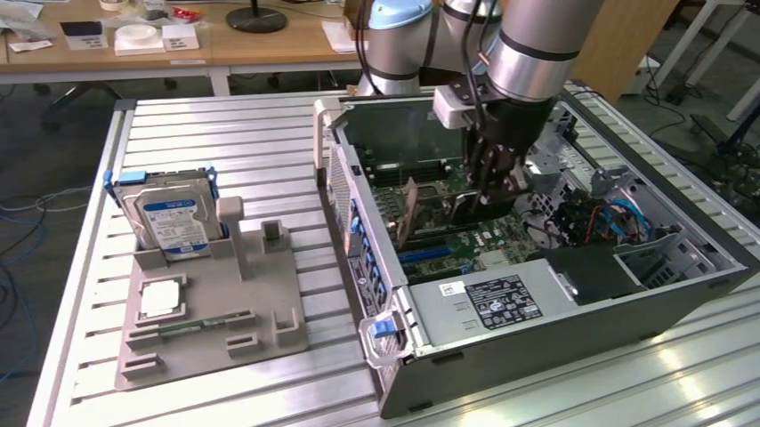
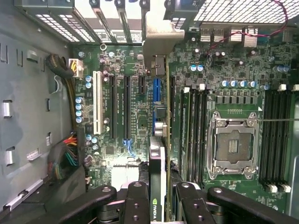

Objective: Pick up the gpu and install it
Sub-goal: 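Insert the gpu into the slot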

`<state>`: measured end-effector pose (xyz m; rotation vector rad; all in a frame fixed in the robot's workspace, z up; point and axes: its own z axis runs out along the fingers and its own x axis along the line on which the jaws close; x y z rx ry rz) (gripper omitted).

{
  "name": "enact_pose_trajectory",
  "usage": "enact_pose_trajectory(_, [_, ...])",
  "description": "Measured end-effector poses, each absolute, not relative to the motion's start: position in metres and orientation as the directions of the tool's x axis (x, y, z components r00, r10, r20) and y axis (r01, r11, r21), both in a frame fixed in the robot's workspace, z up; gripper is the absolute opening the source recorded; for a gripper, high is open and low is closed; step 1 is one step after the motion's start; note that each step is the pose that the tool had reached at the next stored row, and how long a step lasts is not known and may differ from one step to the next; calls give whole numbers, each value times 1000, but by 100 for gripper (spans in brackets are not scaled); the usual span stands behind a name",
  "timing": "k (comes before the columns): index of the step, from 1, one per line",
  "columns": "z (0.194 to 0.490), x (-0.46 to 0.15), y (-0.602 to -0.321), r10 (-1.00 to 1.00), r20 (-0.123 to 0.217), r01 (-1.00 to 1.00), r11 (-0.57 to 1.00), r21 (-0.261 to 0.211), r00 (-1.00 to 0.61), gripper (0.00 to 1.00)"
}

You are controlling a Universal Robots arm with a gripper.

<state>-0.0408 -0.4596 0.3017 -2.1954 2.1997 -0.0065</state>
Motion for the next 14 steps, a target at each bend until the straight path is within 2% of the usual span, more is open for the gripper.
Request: enact_pose_trajectory(14, [295, -48, -460, -1000, -21, -1000, 7, -27, -6, 27])
